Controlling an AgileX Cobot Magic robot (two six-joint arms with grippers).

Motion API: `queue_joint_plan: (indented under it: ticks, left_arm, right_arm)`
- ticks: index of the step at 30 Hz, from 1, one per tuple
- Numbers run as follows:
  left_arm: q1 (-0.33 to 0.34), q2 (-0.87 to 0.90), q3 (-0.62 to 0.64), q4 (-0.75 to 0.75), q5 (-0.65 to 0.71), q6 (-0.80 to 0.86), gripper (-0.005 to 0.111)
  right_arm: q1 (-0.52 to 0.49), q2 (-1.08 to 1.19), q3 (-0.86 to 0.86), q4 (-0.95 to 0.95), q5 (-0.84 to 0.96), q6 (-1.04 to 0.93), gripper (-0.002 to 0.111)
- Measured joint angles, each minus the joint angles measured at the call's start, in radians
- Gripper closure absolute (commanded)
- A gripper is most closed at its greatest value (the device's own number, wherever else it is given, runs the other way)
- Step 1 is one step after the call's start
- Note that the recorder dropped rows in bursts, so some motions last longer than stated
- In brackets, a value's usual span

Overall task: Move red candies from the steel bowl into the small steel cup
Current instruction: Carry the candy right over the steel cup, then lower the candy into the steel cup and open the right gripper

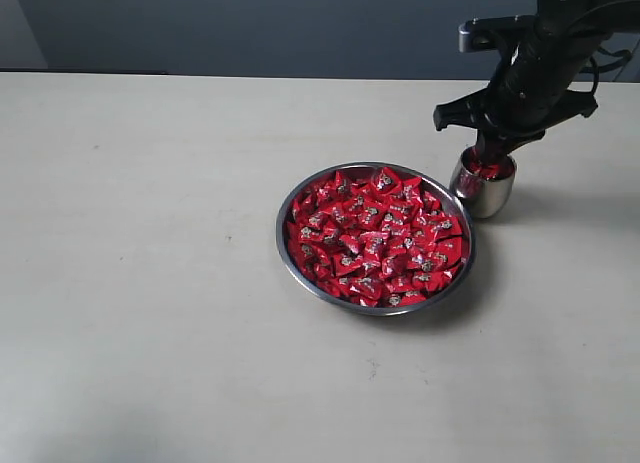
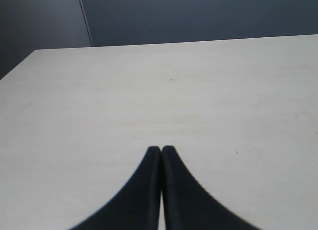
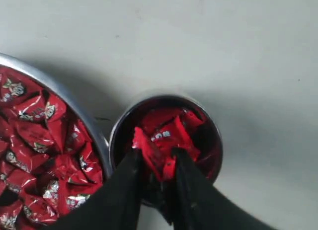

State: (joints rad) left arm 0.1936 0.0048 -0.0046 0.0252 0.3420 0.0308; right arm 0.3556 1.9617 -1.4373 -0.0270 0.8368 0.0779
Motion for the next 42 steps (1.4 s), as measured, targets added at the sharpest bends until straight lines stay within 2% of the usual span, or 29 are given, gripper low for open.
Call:
queue_joint_plan:
  ticks: [21, 23, 26, 29, 42]
  left_arm:
    - [0.0, 0.0, 0.0, 0.0, 0.0, 0.0, 0.106]
    - [0.0, 0.0, 0.0, 0.0, 0.0, 0.0, 0.106]
    - [0.0, 0.0, 0.0, 0.0, 0.0, 0.0, 0.106]
    - [0.0, 0.0, 0.0, 0.0, 0.0, 0.0, 0.106]
    - [0.0, 0.0, 0.0, 0.0, 0.0, 0.0, 0.106]
  right_arm:
    - [0.0, 0.02, 0.0, -0.041, -0.035, 0.005, 0.109]
    - [0.0, 0.02, 0.0, -0.041, -0.033, 0.005, 0.104]
    - [0.0, 0.02, 0.0, -0.041, -0.033, 0.005, 0.088]
    - [0.0, 0.02, 0.0, -0.041, -0.029, 0.005, 0.079]
    - [0.0, 0.02, 0.0, -0.031, -0.016, 0.005, 0.079]
